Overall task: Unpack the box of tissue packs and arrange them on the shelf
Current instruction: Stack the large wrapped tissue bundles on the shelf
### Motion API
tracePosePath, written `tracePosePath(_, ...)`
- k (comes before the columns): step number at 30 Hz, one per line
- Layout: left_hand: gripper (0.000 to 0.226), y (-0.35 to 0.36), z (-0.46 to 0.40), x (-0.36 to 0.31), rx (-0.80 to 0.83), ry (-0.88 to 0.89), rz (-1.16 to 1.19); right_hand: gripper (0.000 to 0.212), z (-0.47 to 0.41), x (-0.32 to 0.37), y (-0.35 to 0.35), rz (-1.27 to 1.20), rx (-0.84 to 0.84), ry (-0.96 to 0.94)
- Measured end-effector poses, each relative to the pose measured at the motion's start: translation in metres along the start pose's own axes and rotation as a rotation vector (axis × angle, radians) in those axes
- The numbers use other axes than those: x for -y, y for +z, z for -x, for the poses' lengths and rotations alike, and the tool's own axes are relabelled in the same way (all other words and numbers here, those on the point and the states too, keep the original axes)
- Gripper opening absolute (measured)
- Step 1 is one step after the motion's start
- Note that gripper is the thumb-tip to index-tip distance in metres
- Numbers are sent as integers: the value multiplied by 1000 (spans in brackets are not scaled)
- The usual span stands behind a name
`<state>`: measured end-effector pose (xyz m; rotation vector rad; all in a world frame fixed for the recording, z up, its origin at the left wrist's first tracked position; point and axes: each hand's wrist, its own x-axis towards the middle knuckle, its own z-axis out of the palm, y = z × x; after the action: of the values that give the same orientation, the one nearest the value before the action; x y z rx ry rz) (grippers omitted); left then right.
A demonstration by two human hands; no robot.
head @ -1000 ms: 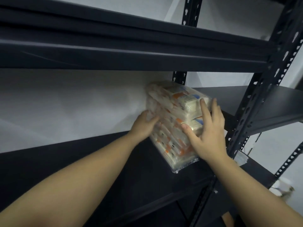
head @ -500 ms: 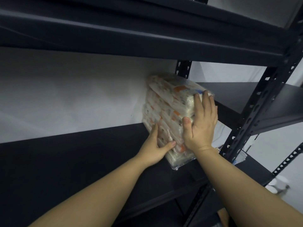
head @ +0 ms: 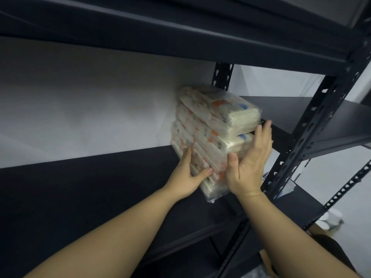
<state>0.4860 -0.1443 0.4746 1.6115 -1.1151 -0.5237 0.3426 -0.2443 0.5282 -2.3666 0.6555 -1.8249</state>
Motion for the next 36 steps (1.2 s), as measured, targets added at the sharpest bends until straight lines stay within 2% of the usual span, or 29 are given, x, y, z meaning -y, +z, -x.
tracePosePath(6, 115, 2, 2, 8, -9, -3, -27, 93, 20, -3, 23, -26, 25, 78)
tracePosePath(11, 107, 2, 1, 12, -37, -1, -40, 90, 19, -6, 39, -25, -25, 45)
tracePosePath(18, 110, 3, -3, 18, -44, -14, -64, 93, 18, -8, 47, -26, -50, 45)
tracePosePath(23, 116, 2, -1, 16, -35, -34, -74, 91, 21, -7, 31, -21, 77, 76)
tracePosePath(30, 99, -1, 14, 5, -37, -35, -119, 87, 35, 3, -15, 14, 250, 163)
tracePosePath(36, 91, -20, 63, -2, 59, -82, -322, 72, 87, 33, -48, 17, 347, 396)
